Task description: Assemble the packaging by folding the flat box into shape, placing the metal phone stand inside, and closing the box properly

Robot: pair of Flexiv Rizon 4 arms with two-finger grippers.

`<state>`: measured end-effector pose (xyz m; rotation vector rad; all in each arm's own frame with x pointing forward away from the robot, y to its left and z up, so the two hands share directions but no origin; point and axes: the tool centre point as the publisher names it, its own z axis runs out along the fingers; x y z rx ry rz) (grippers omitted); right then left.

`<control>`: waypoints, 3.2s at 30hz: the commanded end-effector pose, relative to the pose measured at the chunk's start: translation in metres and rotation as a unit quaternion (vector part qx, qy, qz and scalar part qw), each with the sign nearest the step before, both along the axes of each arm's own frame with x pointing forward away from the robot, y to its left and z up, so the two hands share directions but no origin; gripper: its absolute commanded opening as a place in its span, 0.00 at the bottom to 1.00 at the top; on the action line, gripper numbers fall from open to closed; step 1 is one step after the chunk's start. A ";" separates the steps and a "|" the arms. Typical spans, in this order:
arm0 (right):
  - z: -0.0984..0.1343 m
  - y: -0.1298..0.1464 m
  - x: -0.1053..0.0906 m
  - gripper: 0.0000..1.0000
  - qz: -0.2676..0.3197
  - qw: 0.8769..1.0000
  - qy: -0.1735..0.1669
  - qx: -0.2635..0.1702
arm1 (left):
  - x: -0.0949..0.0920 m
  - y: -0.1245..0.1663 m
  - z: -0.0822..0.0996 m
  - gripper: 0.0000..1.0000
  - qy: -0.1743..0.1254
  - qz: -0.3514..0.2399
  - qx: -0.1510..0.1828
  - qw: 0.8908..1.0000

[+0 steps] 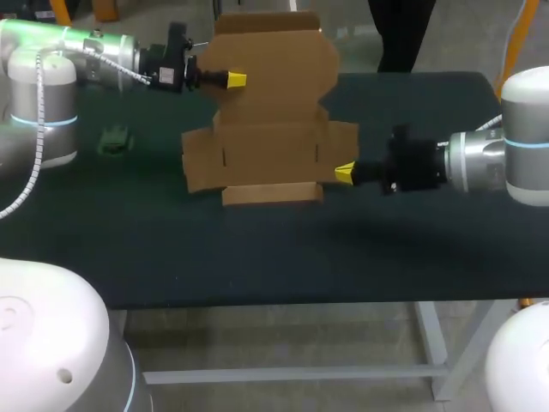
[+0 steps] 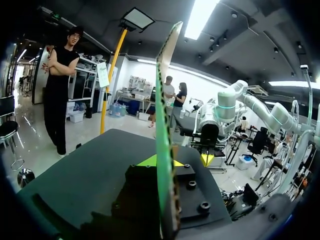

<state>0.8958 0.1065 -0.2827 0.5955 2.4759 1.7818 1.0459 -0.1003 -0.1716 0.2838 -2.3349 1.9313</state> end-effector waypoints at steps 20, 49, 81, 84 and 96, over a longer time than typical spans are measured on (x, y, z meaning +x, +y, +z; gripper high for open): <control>-0.010 0.024 0.006 0.00 -0.023 1.000 -0.010 0.010 | -0.009 0.000 -0.012 0.00 -0.038 -0.013 0.028 0.999; -0.036 0.068 0.010 0.00 -0.053 0.998 -0.028 -0.002 | -0.006 0.001 -0.019 0.00 -0.051 -0.034 0.012 0.998; -0.081 0.113 0.041 0.00 -0.100 0.994 -0.036 -0.004 | -0.004 0.006 -0.024 0.00 -0.064 -0.047 -0.012 0.997; -0.086 0.118 0.045 0.00 -0.112 0.993 -0.035 -0.015 | -0.004 0.006 -0.024 0.00 -0.064 -0.047 -0.012 0.997; -0.112 0.129 0.063 0.00 -0.140 0.990 -0.021 -0.028 | -0.004 0.006 -0.024 0.00 -0.064 -0.047 -0.012 0.997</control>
